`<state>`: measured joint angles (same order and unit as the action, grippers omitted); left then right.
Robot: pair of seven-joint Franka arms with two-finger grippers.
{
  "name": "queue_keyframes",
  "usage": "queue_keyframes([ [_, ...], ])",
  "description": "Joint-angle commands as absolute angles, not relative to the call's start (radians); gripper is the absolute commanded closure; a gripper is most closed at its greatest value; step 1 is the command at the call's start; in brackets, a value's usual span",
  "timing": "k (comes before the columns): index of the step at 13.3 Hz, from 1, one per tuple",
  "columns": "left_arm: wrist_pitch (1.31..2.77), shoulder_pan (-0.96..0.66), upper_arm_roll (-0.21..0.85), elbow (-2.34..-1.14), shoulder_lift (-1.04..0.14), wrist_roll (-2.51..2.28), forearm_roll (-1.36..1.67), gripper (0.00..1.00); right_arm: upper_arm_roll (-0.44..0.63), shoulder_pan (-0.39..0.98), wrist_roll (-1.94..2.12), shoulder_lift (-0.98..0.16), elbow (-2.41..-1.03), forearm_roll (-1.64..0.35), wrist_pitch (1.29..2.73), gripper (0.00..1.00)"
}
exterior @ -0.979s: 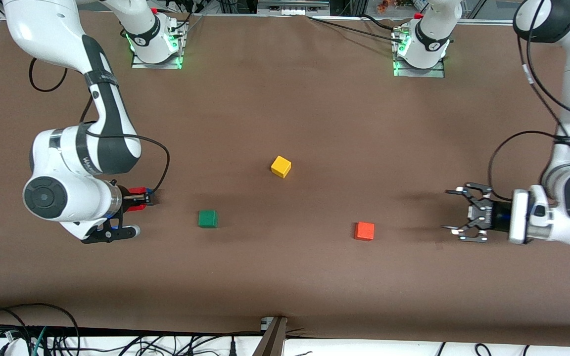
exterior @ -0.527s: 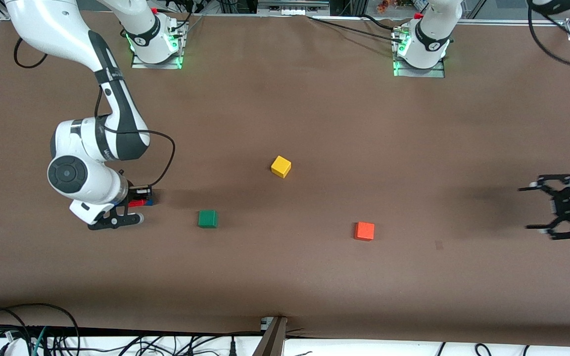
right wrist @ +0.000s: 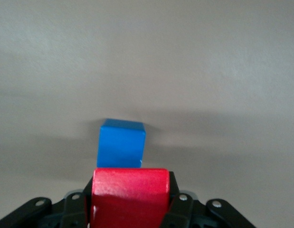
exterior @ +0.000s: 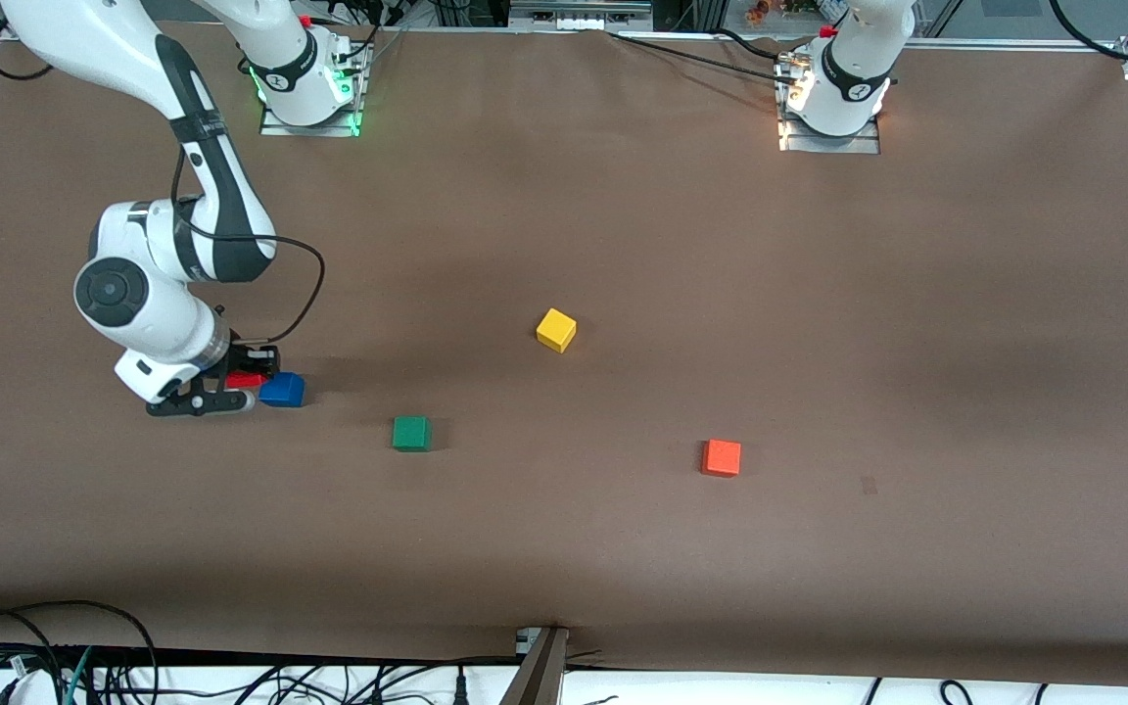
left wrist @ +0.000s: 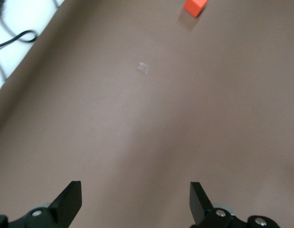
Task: Pass red block to right arm, stack on blue
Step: 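Carry the red cube with the right gripper over the blue cube, then lower the red cube onto the blue cube and open the right gripper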
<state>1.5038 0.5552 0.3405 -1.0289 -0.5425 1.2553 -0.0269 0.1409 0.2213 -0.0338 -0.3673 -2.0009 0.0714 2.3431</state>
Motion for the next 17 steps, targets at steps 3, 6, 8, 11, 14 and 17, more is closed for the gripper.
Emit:
queue_keyframes([
  [3, 1.486, 0.541, 0.336, -1.040, -0.485, 0.931, -0.058, 0.00, 0.138, 0.221, -0.113, -0.299, -2.146, 0.075, 2.475, 1.00],
  [6, 1.488, 0.546, 0.341, -0.997, -0.485, 0.718, -0.009, 0.00, 0.138, 0.222, -0.126, -0.317, -2.187, 0.077, 2.584, 1.00],
  [8, 1.485, 0.539, 0.342, -0.999, -0.442, 0.697, -0.014, 0.00, 0.138, 0.222, -0.126, -0.339, -2.197, 0.077, 2.637, 1.00],
  [11, 1.451, 0.464, 0.344, -1.022, -0.338, 0.531, -0.025, 0.00, 0.133, 0.224, -0.127, -0.348, -2.189, 0.075, 2.664, 1.00],
  [14, 1.329, 0.399, 0.347, -1.031, -0.270, 0.303, -0.021, 0.00, 0.130, 0.225, -0.127, -0.368, -2.184, 0.071, 2.724, 1.00],
  [17, 1.292, 0.373, 0.359, -1.081, -0.171, 0.148, -0.012, 0.00, 0.129, 0.230, -0.150, -0.383, -2.184, 0.071, 2.763, 1.00],
])
